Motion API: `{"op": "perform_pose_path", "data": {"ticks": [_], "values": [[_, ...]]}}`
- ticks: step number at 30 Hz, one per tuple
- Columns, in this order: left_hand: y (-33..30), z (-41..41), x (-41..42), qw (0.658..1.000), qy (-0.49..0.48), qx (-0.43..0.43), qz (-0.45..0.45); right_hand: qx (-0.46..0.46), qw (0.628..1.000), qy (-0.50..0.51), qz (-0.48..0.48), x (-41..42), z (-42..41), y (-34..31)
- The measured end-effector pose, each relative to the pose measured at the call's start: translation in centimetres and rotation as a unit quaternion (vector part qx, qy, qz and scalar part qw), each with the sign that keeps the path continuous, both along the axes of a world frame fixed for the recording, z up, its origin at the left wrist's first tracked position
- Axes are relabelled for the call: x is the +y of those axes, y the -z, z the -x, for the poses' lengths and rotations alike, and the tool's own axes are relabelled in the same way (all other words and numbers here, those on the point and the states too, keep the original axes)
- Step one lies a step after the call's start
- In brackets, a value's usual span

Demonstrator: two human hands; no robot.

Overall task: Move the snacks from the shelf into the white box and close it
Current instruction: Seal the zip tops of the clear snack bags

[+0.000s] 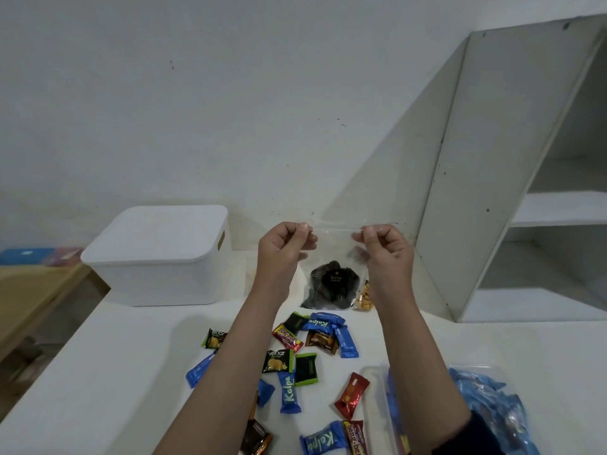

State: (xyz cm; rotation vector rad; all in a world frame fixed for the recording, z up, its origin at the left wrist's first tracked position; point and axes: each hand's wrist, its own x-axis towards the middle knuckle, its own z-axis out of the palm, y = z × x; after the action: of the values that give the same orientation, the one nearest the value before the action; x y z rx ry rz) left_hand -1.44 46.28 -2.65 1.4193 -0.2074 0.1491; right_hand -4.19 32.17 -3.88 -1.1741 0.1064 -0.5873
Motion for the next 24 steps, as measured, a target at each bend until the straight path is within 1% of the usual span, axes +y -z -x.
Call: {"op": "perform_pose_path", "data": {"ticks": [3,5,7,8,10,12,13,16,19,24], "values": [[0.0,0.1,0.0,1.000,0.021,-0.007,-0.018,0.014,0.999,-0.012,-0.035,-0.2,0.2,0.2],[-0.1,0.0,0.0,0.999,0.014,-0.029,-0.038,0.024,0.998,-0.026,-0.048,-0.2,0.4,0.3],[0.0,0.0,0.0,0.997,-0.005,-0.051,-0.060,0.031,0.998,-0.043,-0.041,-0.1,0.6,0.4],[0.1,-0.1,0.1,0.995,-0.016,-0.060,-0.074,0.033,0.998,-0.051,-0.028,-0.1,0.7,0.5],[0.3,-0.2,0.3,0.991,-0.035,-0.074,-0.102,0.033,0.997,-0.060,0.030,-0.2,0.9,0.5],[0.3,-0.1,0.4,0.988,-0.038,-0.081,-0.126,0.030,0.993,-0.065,0.091,-0.3,1.0,0.4],[0.3,0.0,0.5,0.987,-0.035,-0.082,-0.132,0.030,0.992,-0.067,0.102,-0.4,1.1,0.3],[0.0,0.4,0.7,0.991,-0.009,-0.076,-0.109,0.031,0.992,-0.068,0.102,-0.4,1.0,0.1],[-0.2,0.7,0.9,0.995,0.027,-0.053,-0.082,0.034,0.992,-0.058,0.103,-0.6,0.8,0.0],[0.0,0.9,0.8,0.994,0.079,-0.032,-0.071,0.030,0.992,-0.073,0.095,-0.4,0.8,0.2]]}}
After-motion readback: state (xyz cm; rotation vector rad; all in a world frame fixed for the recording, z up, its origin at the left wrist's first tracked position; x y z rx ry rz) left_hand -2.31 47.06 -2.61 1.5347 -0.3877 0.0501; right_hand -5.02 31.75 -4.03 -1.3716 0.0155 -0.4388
